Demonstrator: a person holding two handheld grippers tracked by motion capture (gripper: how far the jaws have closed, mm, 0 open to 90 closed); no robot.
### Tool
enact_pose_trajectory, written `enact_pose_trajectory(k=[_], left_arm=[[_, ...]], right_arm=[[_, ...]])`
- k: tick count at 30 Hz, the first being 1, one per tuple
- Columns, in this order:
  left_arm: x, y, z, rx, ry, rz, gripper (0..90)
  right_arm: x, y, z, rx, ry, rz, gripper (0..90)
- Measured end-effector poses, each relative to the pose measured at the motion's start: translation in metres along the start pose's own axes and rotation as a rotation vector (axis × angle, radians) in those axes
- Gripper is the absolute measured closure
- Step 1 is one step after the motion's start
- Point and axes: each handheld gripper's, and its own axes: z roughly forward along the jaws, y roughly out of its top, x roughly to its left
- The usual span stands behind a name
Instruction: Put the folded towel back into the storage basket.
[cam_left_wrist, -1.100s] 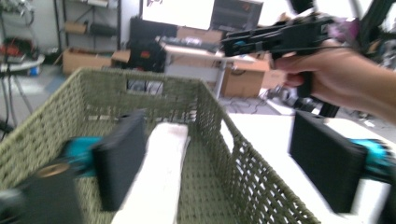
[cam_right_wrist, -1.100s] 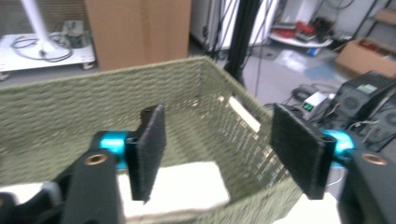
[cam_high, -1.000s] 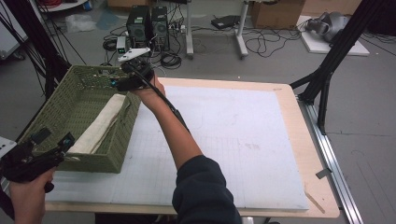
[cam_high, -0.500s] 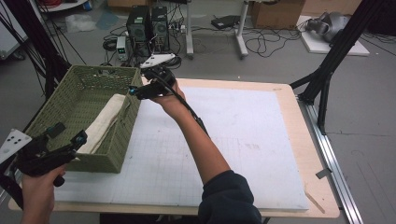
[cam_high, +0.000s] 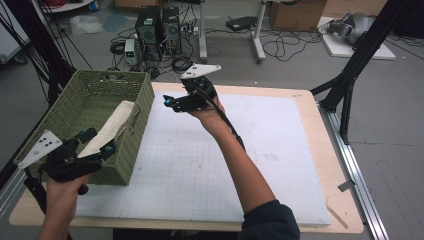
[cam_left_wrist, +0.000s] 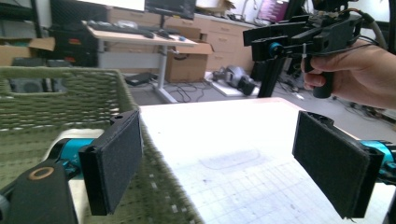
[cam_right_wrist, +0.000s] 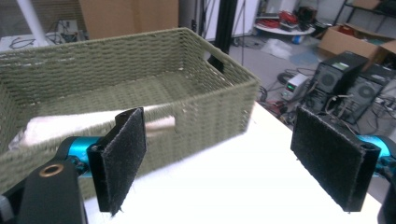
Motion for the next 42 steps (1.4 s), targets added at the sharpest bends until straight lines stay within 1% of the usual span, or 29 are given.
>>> enact_pose_trajectory(k=[3,4,5,6,8,9,10,11,16,19,23,28,29,34,35,36,38,41,42], left_arm=[[-0.005,-0.001,0.008,0.001,-0.021,0.006,16.4],[-0.006,-0.001,0.009,-0.002,-0.029,0.005,16.4],[-0.008,-0.001,0.011,-0.003,-0.042,0.007,16.4],[-0.01,-0.001,0.014,-0.004,-0.058,0.004,16.4],[-0.015,-0.001,0.019,0.002,-0.081,0.006,16.4],[-0.017,-0.001,0.021,0.005,-0.089,0.01,16.5],[-0.018,-0.001,0.023,0.007,-0.095,0.013,16.5],[-0.02,-0.002,0.026,0.012,-0.108,0.017,16.4],[-0.029,-0.003,0.036,0.029,-0.159,0.031,16.5],[-0.034,-0.004,0.042,0.037,-0.186,0.062,17.2],[-0.041,-0.006,0.05,0.048,-0.218,0.092,17.4],[-0.051,-0.011,0.061,0.053,-0.264,0.122,17.6],[-0.053,-0.012,0.063,0.055,-0.272,0.12,17.7],[-0.061,-0.018,0.073,0.065,-0.312,0.102,17.7],[-0.062,-0.02,0.074,0.07,-0.317,0.099,17.6],[-0.063,-0.021,0.077,0.072,-0.323,0.091,17.5],[-0.066,-0.024,0.081,0.078,-0.333,0.079,16.7],[-0.069,-0.029,0.087,0.09,-0.344,0.087,16.7],[-0.07,-0.031,0.09,0.089,-0.351,0.081,16.7]], right_arm=[[-0.003,-0.008,-0.016,-0.009,-0.019,0.009,17.1],[-0.005,-0.014,-0.025,-0.012,-0.03,0.015,17.1],[-0.005,-0.014,-0.025,-0.012,-0.03,0.015,17.1],[-0.006,-0.017,-0.03,-0.011,-0.036,0.015,17.1],[-0.008,-0.024,-0.043,-0.011,-0.054,0.015,17.1],[-0.009,-0.03,-0.055,-0.011,-0.072,0.018,17.1],[-0.009,-0.03,-0.055,-0.011,-0.072,0.018,17.1],[-0.009,-0.033,-0.059,-0.012,-0.076,0.023,17.1],[-0.011,-0.05,-0.088,-0.008,-0.125,0.025,17.1],[-0.011,-0.061,-0.104,-0.006,-0.154,0.029,17.1],[-0.01,-0.075,-0.124,0.004,-0.195,0.032,17.2],[-0.007,-0.097,-0.15,0.002,-0.232,0.061,17.2],[-0.007,-0.102,-0.155,0.004,-0.244,0.056,17.2],[0.001,-0.124,-0.177,0.01,-0.305,0.063,17.3],[0.002,-0.128,-0.181,0.007,-0.318,0.048,17.3],[0.003,-0.133,-0.185,0.008,-0.335,0.046,17.3],[0.006,-0.142,-0.192,0.004,-0.352,0.066,17.3],[0.008,-0.154,-0.201,0.006,-0.377,0.076,17.4],[0.008,-0.158,-0.205,0.007,-0.382,0.076,17.4]])
